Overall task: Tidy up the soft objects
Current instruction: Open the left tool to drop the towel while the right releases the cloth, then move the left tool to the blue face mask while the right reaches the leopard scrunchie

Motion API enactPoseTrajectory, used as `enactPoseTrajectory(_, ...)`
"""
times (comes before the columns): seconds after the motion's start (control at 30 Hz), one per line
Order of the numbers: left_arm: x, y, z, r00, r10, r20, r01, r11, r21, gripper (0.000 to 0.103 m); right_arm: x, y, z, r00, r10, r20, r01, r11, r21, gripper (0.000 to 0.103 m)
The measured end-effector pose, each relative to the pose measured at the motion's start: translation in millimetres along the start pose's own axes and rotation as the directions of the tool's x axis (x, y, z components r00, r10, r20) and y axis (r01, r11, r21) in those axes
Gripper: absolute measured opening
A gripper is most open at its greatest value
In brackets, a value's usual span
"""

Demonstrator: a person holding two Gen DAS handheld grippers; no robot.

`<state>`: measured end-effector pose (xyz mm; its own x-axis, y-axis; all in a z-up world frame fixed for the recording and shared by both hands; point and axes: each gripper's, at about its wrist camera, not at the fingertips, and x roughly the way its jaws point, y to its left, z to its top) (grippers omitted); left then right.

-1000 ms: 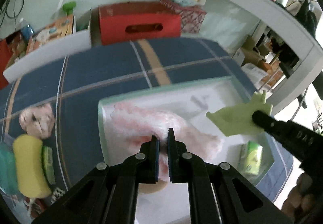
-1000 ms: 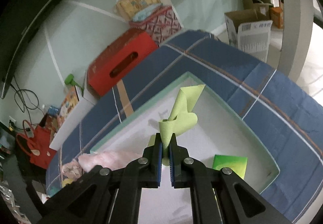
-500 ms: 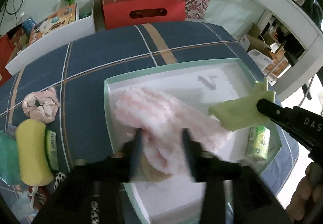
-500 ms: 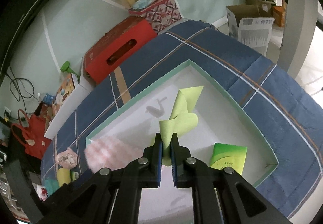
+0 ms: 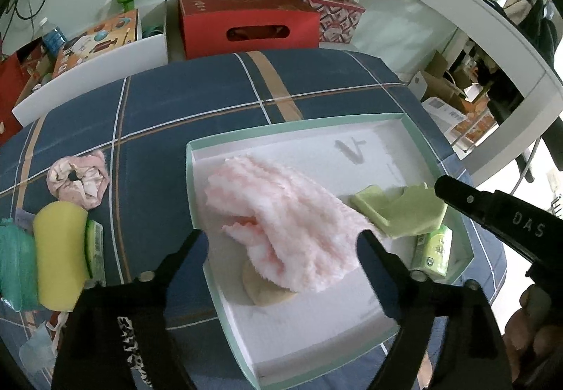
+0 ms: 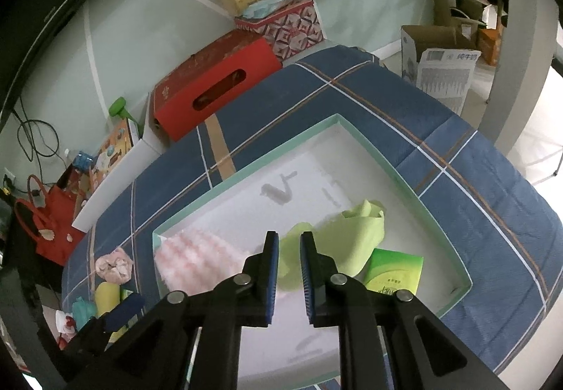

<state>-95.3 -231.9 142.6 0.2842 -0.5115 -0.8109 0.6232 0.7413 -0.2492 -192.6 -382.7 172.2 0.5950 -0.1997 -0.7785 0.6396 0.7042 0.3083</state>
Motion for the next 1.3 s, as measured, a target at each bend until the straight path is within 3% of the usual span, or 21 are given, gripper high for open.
enactPoseTrajectory(0.17,-4.8,3.9,0.1,1.0,0.017,0.017,-0.017,1.0,-0.02,0.093,3.8,1.9,-0.9,1.0,-0.009,-0.012,0.008,1.0,-0.016,0.015)
enactPoseTrajectory(0.37,-15.9,15.0,1.8,0.993,0.109,0.036,-0.107,0.993,-0.059,0.093,17.0,6.8,-5.0,0.995,-0.088,-0.049,0.084,0.994,-0.07,0.015)
enactPoseTrajectory(0.43,-20.2,19.6,2.3,0.992,0.115,0.046,-0.111,0.991,-0.076,0.093,17.2,6.0,-5.2,0.993,-0.108,-0.048,0.104,0.992,-0.076,0.02)
enactPoseTrajectory(0.53,-25.9,25.2,3.0,0.99,0.128,0.061,-0.122,0.988,-0.096,0.103,16.8,6.3,-5.1,0.991,-0.129,-0.045,0.124,0.989,-0.086,0.038)
enactPoseTrajectory(0.6,-31.0,29.6,2.5,0.986,0.148,0.076,-0.139,0.984,-0.108,0.103,16.4,7.6,-5.4,0.991,-0.128,-0.046,0.123,0.988,-0.093,0.051)
enactPoseTrajectory(0.77,-44.9,44.8,-1.3,0.974,0.196,0.111,-0.18,0.973,-0.143,0.103,15.1,11.5,-5.3,0.989,-0.14,-0.042,0.134,0.985,-0.111,0.064)
enactPoseTrajectory(1.07,-81.7,76.8,-16.0,0.944,0.242,0.225,-0.19,0.954,-0.233,0.103,6.2,18.2,-5.5,0.989,-0.148,0.003,0.147,0.981,-0.128,0.089)
enactPoseTrajectory(1.17,-92.3,87.2,-23.0,0.935,0.262,0.237,-0.198,0.944,-0.263,0.103,1.8,24.6,-6.6,0.992,-0.122,0.023,0.124,0.983,-0.138,0.102)
enactPoseTrajectory(1.3,-108.9,109.2,-38.9,0.923,0.3,0.241,-0.216,0.922,-0.322,0.103,-2.2,35.0,-10.0,0.998,-0.053,0.036,0.058,0.988,-0.143,0.103)
